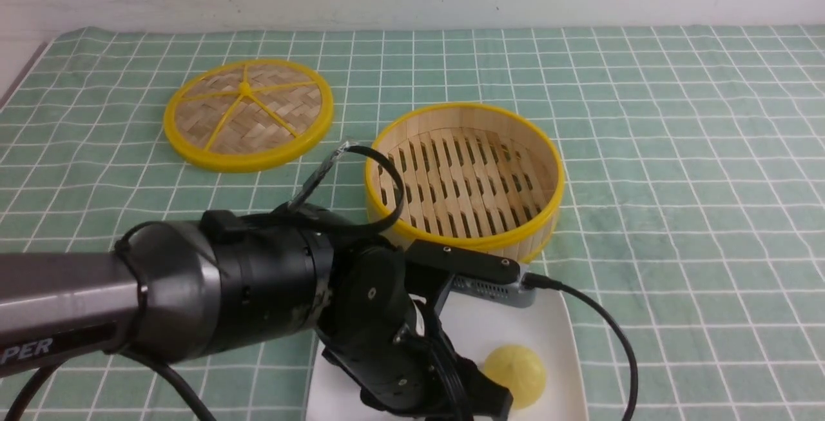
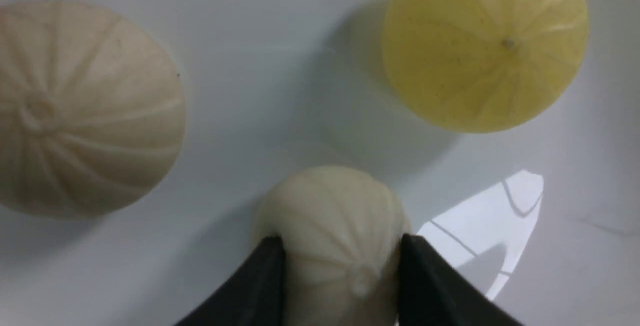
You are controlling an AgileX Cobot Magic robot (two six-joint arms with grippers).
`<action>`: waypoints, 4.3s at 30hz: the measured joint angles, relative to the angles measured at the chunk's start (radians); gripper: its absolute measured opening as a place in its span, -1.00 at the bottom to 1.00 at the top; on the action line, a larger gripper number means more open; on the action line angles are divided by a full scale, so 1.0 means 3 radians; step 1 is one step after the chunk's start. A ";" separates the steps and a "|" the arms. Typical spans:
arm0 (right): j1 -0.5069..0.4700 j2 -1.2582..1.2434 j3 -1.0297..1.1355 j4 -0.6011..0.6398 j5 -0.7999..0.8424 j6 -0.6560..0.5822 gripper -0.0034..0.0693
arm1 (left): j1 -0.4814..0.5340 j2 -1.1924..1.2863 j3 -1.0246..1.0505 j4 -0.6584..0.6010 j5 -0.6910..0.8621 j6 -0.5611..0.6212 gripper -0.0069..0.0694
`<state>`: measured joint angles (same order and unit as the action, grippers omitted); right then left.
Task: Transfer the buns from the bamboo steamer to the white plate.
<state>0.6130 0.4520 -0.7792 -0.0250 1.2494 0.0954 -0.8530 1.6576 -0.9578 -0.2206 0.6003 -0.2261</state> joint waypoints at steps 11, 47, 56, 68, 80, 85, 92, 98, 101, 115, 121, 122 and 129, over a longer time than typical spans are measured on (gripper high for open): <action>0.0000 -0.1538 0.0098 -0.0010 -0.0329 0.0386 -0.94 | 0.0000 0.0000 -0.0520 0.0374 0.0453 0.0000 0.57; 0.0000 -0.1398 0.1335 -0.0036 -0.2716 0.0393 -0.90 | 0.0003 0.0000 -0.0742 0.0561 0.0684 -0.0001 -0.74; 0.0000 -0.1398 0.1338 -0.0036 -0.2716 0.0393 -0.87 | 0.0003 0.0000 -0.0742 0.0561 0.0768 -0.0001 -0.74; -0.0717 -0.1552 0.1834 -0.0035 -0.2797 0.0393 -0.86 | 0.0003 0.0000 -0.0742 0.0685 0.0887 -0.0001 -0.74; -0.1854 -0.1552 0.2520 -0.0196 -0.2702 0.0393 -0.82 | 0.0003 -0.0597 -0.0742 0.1229 0.1006 -0.0001 -0.74; -0.2092 -0.1552 0.2622 -0.0219 -0.2797 0.0396 -0.82 | 0.0003 -0.1088 -0.0742 0.1451 0.1157 -0.0001 -0.74; -0.2122 -0.1552 0.2633 -0.0219 -0.2843 0.0396 -0.80 | 0.0003 -0.1836 -0.0742 0.1718 0.1544 -0.0102 -0.74; -0.2122 -0.1552 0.2633 -0.0219 -0.2843 0.0396 -0.79 | 0.0003 -0.2659 -0.0687 0.1993 0.2043 -0.0497 -0.74; -0.2122 -0.1552 0.2633 -0.0219 -0.2843 0.0396 -0.78 | 0.0003 -0.3077 -0.0451 0.1996 0.2017 -0.0712 -0.74; -0.2122 -0.1552 0.2633 -0.0219 -0.2847 0.0396 -0.73 | 0.0003 -0.3856 0.0594 0.1970 0.0922 -0.2057 -0.74; -0.2122 -0.1552 0.2633 -0.0219 -0.2847 0.0396 -0.71 | 0.0003 -0.3859 0.0597 0.2052 0.0934 -0.2065 -0.74; -0.2122 -0.1552 0.2633 -0.0219 -0.2847 0.0396 -0.71 | 0.0003 -0.3859 0.0597 0.2071 0.0940 -0.2065 -0.74; -0.2122 -0.1552 0.2633 -0.0219 -0.2847 0.0396 -0.70 | 0.0003 -0.3859 0.0614 0.2109 0.0838 -0.2147 -0.73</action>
<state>-0.0237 -0.0135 0.0106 -0.0906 0.3953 0.2142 -0.8521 0.5000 -0.7737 0.4121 0.8518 -0.8702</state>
